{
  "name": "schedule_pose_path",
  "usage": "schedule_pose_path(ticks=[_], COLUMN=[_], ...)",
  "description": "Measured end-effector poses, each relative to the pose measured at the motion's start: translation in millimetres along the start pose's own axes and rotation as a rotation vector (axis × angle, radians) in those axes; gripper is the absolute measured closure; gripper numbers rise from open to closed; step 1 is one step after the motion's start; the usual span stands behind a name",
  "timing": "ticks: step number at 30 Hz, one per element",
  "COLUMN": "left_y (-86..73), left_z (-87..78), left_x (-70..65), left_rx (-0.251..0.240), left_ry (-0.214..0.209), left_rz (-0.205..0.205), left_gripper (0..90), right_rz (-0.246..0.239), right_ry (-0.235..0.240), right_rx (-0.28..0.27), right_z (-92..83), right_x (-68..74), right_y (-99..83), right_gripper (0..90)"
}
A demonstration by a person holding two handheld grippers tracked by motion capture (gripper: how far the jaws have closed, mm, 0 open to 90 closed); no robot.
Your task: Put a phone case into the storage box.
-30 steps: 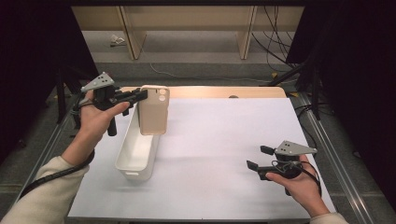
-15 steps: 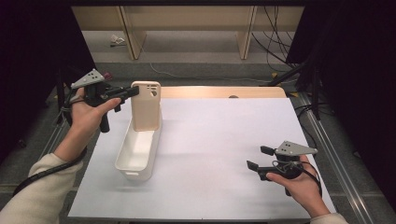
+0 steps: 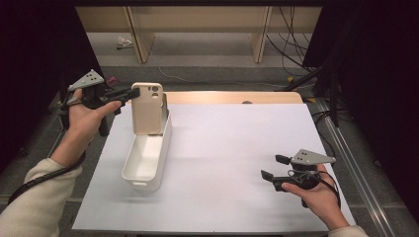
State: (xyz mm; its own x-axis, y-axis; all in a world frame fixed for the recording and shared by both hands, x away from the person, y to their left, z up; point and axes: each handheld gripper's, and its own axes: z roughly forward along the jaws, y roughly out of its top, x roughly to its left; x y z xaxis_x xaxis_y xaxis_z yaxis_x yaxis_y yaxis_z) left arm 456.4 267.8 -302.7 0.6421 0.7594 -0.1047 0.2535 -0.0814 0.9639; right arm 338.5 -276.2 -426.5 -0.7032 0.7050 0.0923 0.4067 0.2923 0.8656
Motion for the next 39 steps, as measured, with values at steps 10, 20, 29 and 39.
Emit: schedule_pose_path(ticks=[10,20,29,39], left_y=[-0.4,-2.2,-5.3,-10.5], left_z=[0.2,4.3,8.8,22.8], left_x=[11.0,18.0,23.9,25.8], left_rx=[0.006,-0.002,-0.011,-0.011], left_ry=[0.013,0.021,0.017,0.003], left_rz=[0.029,0.026,0.025,0.023], left_gripper=[81.1,81.2,81.2,81.1], right_rz=[0.004,0.002,0.0,0.0], right_ry=[0.003,0.005,0.006,0.007], right_rx=[0.003,0.007,0.009,0.01], right_z=[0.3,0.9,1.4,1.4], right_x=[0.0,-0.1,0.1,0.0], right_y=[-0.2,-0.6,-0.7,-0.7], right_gripper=[19.9,19.6,19.7,19.6])
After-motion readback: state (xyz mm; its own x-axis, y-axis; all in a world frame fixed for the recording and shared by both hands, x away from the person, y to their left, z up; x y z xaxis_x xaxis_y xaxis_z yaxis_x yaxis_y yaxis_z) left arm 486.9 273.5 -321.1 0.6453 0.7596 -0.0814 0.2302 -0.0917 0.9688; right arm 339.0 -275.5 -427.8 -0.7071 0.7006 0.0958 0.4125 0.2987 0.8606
